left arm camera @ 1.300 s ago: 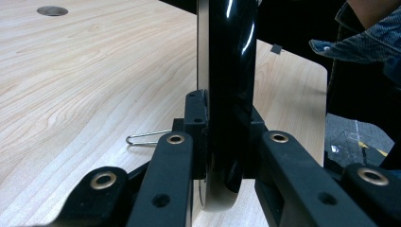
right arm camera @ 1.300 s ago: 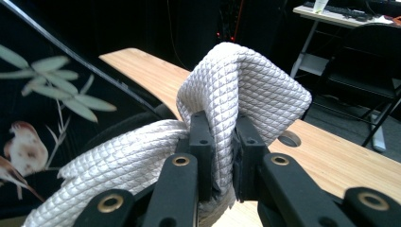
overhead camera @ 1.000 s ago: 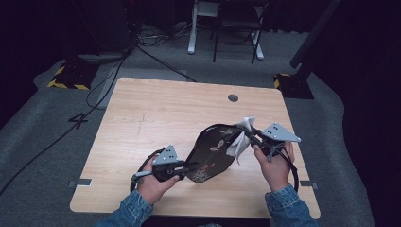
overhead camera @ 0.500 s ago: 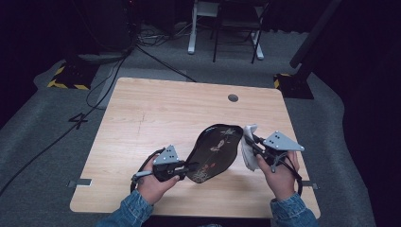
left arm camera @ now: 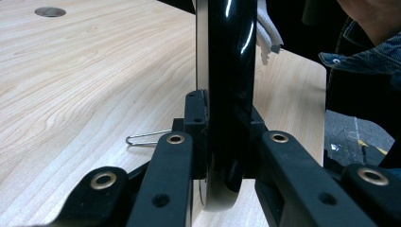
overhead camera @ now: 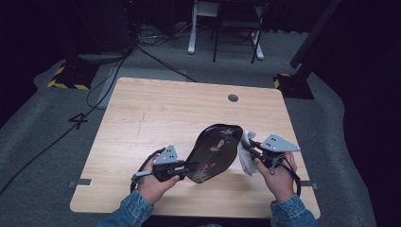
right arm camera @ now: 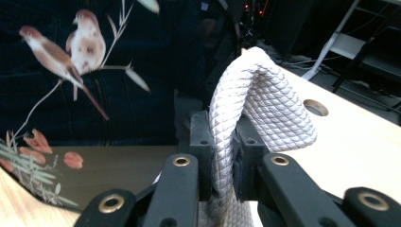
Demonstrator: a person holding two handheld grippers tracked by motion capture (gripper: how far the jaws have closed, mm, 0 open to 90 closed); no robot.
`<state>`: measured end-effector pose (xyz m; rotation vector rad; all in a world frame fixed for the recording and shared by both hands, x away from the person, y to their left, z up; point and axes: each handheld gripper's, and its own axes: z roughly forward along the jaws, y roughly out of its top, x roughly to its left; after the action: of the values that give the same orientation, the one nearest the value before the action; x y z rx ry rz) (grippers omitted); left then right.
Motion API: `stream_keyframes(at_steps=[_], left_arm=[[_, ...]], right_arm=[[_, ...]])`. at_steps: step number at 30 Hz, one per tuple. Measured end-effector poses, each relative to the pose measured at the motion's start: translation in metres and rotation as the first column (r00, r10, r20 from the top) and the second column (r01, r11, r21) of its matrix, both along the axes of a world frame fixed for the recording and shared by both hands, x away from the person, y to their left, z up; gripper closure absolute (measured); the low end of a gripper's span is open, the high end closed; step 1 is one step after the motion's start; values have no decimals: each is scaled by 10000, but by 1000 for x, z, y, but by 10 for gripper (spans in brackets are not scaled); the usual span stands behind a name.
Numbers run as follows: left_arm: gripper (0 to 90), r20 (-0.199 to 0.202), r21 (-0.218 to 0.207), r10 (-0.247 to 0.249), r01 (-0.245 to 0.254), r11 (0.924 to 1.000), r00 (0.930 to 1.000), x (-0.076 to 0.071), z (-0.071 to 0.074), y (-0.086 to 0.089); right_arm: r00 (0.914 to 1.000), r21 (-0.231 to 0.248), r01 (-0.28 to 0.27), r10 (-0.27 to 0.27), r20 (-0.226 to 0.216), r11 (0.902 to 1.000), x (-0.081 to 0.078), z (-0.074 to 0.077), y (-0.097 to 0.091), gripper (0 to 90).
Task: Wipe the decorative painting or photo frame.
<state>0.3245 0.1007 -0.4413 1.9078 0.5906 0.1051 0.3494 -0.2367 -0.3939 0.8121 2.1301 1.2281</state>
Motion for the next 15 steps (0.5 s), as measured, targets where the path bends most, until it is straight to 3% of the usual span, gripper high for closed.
stream_keyframes(at_steps=[15], left_arm=[[798,-15,-36,-19,19,10000,10000,0,0,0]], right_arm=[[9964,12,-400,400,-745,9992,1,-20,0,815]])
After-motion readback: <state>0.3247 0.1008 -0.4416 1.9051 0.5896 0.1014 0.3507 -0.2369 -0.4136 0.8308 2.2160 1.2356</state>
